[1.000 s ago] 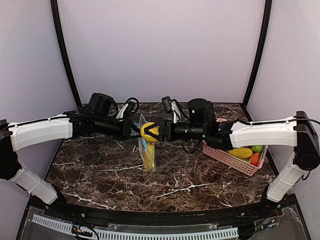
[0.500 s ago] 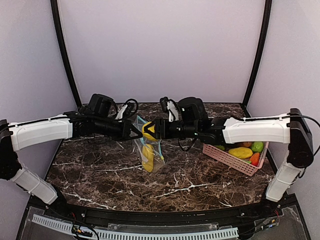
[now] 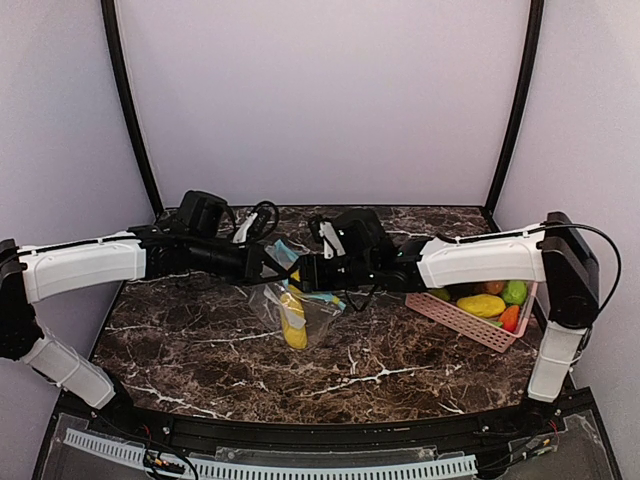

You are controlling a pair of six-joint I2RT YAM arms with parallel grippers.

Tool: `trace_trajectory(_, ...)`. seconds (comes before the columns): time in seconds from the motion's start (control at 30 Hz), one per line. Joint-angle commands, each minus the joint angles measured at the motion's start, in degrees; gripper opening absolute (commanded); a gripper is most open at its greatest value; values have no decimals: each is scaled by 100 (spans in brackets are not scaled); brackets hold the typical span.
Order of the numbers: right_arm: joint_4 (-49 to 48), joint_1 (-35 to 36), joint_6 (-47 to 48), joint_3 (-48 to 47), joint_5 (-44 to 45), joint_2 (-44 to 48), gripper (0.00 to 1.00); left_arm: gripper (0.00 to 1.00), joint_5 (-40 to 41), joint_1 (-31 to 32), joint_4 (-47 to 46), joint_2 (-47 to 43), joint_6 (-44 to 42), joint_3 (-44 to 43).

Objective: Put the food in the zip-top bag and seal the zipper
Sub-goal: Place the fake fruit in the zipper food storage bag, then adjust the zipper food storage bag at the center of the board.

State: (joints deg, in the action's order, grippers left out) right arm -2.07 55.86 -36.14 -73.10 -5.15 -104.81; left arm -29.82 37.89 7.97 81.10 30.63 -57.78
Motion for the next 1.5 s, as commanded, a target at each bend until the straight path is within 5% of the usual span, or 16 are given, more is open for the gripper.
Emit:
trace_trajectory(0.0, -179, 57, -19, -290, -263, -204, 65, 1, -252, 34, -197, -164, -83, 198)
trace_trajectory(0.47, -137, 50, 117, -223, -206, -94, 85, 1, -30, 5, -253, -396, 30, 431)
trace_trajectory(0.97, 743, -160, 472, -9, 326, 479, 82, 1, -12, -72, -270, -463, 65, 497)
trace_trajectory(1.33, 918, -171, 892, -693, -78, -262, 50, 1, -82, -71, -258, -508, 60, 466)
trace_trajectory(1.47, 895, -171, 977, -816, -60, -199, 10, 1, 121, -95, 25, -582, -81, 388)
